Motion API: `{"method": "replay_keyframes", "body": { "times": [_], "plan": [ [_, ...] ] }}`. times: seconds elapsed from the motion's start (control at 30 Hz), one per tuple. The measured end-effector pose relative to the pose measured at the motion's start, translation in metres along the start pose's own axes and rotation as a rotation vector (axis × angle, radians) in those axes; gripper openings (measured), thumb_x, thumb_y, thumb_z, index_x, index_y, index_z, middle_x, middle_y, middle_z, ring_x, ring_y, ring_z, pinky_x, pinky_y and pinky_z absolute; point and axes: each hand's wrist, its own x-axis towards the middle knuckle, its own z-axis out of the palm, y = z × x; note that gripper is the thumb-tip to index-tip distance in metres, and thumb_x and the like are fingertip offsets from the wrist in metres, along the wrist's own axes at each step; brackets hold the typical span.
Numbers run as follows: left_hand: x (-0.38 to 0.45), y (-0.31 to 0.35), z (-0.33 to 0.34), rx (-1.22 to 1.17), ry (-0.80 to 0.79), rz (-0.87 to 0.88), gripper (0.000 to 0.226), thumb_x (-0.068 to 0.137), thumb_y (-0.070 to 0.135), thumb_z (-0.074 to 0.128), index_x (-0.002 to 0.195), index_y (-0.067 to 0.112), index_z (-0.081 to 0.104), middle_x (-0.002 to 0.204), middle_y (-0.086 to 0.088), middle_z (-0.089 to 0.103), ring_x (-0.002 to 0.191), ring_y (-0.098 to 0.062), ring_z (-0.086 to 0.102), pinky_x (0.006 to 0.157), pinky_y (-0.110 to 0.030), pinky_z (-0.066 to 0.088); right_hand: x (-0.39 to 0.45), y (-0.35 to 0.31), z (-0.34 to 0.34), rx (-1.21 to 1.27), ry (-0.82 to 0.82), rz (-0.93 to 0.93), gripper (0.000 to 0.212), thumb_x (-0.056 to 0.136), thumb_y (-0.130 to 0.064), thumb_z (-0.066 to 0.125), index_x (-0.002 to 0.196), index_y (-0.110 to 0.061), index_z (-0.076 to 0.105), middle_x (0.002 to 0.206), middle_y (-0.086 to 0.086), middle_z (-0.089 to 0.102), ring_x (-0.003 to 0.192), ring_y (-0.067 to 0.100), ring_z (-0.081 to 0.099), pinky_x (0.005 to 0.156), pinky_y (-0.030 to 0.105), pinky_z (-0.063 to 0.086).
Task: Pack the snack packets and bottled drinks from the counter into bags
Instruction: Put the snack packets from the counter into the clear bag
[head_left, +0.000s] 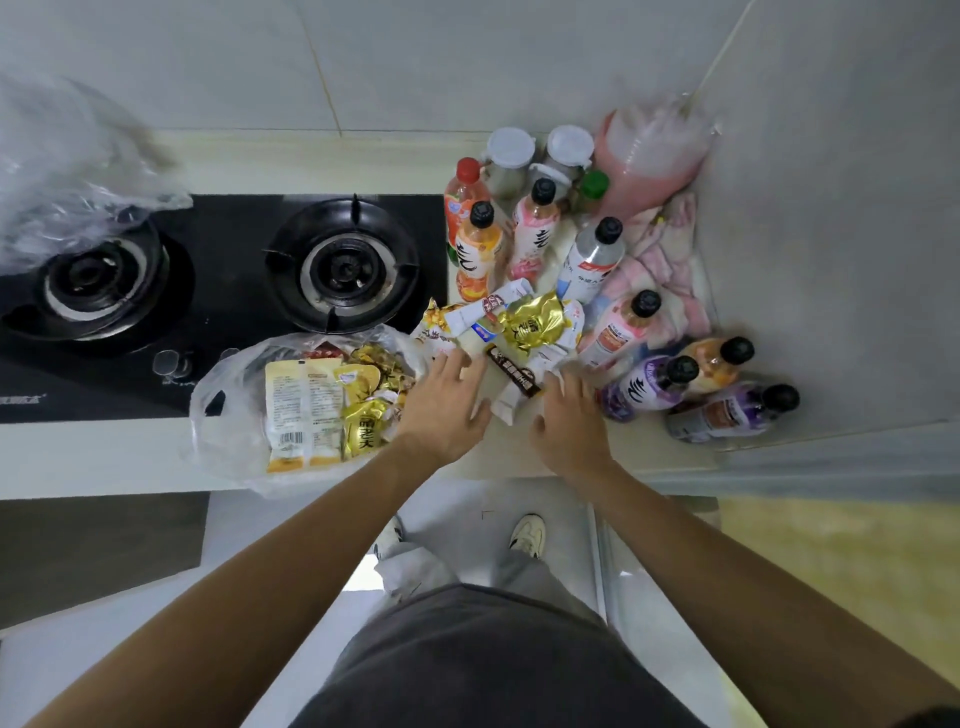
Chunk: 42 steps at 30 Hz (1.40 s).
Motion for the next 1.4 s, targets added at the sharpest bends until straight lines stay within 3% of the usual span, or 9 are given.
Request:
{"method": "replay_keyframes", "body": {
  "times": [0.1, 0.27, 0.37, 0.57, 0.8, 0.9, 1.0, 1.17, 1.4],
  "plan": [
    [0.020, 0.029, 0.017, -0.042, -0.082, 0.028, 0.060, 0.095, 0.037, 0.053, 0.150, 0.026, 0.034, 0.142, -0.007, 0.041, 0.120, -0.032, 0.045, 0.084, -0.046, 0.052, -0.005, 0.018, 0.005, -0.012, -0.022, 0.043, 0.057, 0.081, -0.011, 0.070, 0.132, -0.007, 0.046, 0.148, 0.020, 0.036, 0.140, 0.041, 0.034, 0.115, 0.048, 0.037],
    [0.045, 0.046, 0.042, -0.077, -0.266, -0.035, 0.067, 0.098, 0.036, 0.048, 0.158, 0.035, 0.019, 0.164, -0.003, 0.021, 0.139, -0.035, 0.033, 0.103, -0.052, 0.045, -0.006, 0.028, 0.022, -0.091, -0.137, 0.020, 0.079, 0.091, -0.021, 0.067, 0.155, 0.000, 0.026, 0.162, 0.029, 0.022, 0.155, 0.043, 0.015, 0.129, 0.046, 0.014],
    [0.044, 0.039, 0.050, -0.093, -0.314, -0.057, 0.060, 0.099, 0.034, 0.050, 0.155, 0.032, 0.030, 0.164, -0.001, 0.023, 0.142, -0.036, 0.032, 0.105, -0.053, 0.045, -0.008, 0.026, 0.025, -0.073, -0.127, -0.110, 0.078, 0.088, -0.017, 0.066, 0.154, 0.002, 0.030, 0.160, 0.025, 0.029, 0.154, 0.041, 0.019, 0.129, 0.047, 0.014],
    [0.031, 0.026, 0.060, -0.065, -0.202, -0.094, 0.030, 0.095, 0.026, 0.057, 0.120, 0.010, 0.055, 0.126, -0.014, 0.042, 0.106, -0.037, 0.049, 0.079, -0.047, 0.054, -0.011, 0.034, 0.019, 0.035, -0.072, -0.187, 0.067, 0.080, -0.003, 0.071, 0.143, -0.003, 0.049, 0.148, 0.012, 0.046, 0.137, 0.030, 0.044, 0.113, 0.040, 0.043],
    [0.039, 0.022, 0.062, -0.091, -0.133, -0.166, 0.015, 0.096, 0.016, 0.060, 0.096, 0.001, 0.061, 0.120, -0.014, 0.044, 0.103, -0.033, 0.049, 0.077, -0.044, 0.054, 0.001, 0.040, 0.019, -0.082, -0.064, -0.179, 0.042, 0.085, -0.018, 0.075, 0.122, -0.013, 0.056, 0.122, 0.007, 0.053, 0.109, 0.028, 0.050, 0.090, 0.040, 0.052],
    [0.041, 0.021, 0.062, -0.175, -0.081, -0.168, 0.002, 0.090, 0.002, 0.063, 0.092, 0.003, 0.063, 0.117, -0.012, 0.048, 0.098, -0.033, 0.053, 0.069, -0.040, 0.048, 0.005, 0.038, 0.022, -0.072, -0.078, -0.151, 0.039, 0.086, -0.025, 0.076, 0.116, -0.012, 0.055, 0.116, 0.009, 0.053, 0.106, 0.029, 0.051, 0.088, 0.040, 0.051],
    [0.039, 0.021, 0.058, -0.286, -0.052, -0.200, 0.019, 0.083, -0.009, 0.058, 0.092, 0.007, 0.064, 0.107, -0.008, 0.048, 0.088, -0.030, 0.054, 0.064, -0.033, 0.037, 0.007, 0.035, 0.025, 0.008, -0.061, -0.118, 0.039, 0.083, -0.021, 0.078, 0.112, -0.009, 0.054, 0.114, 0.012, 0.053, 0.105, 0.030, 0.053, 0.085, 0.038, 0.051],
    [0.031, 0.013, 0.034, -0.429, 0.024, -0.204, 0.023, 0.082, -0.009, 0.054, 0.092, 0.009, 0.065, 0.107, -0.005, 0.047, 0.090, -0.024, 0.056, 0.067, -0.035, 0.048, 0.003, 0.019, 0.016, 0.113, 0.069, -0.102, 0.032, 0.078, -0.018, 0.074, 0.100, -0.010, 0.052, 0.104, 0.007, 0.050, 0.097, 0.025, 0.052, 0.075, 0.035, 0.049],
    [-0.006, -0.028, -0.011, -0.538, 0.167, -0.201, 0.024, 0.083, -0.009, 0.058, 0.089, 0.013, 0.066, 0.102, 0.000, 0.048, 0.083, -0.006, 0.054, 0.072, -0.015, 0.048, -0.006, -0.013, -0.007, 0.301, 0.257, -0.181, 0.023, 0.079, -0.024, 0.068, 0.092, -0.014, 0.052, 0.099, 0.002, 0.049, 0.092, 0.023, 0.053, 0.075, 0.037, 0.049]
  ]
}}
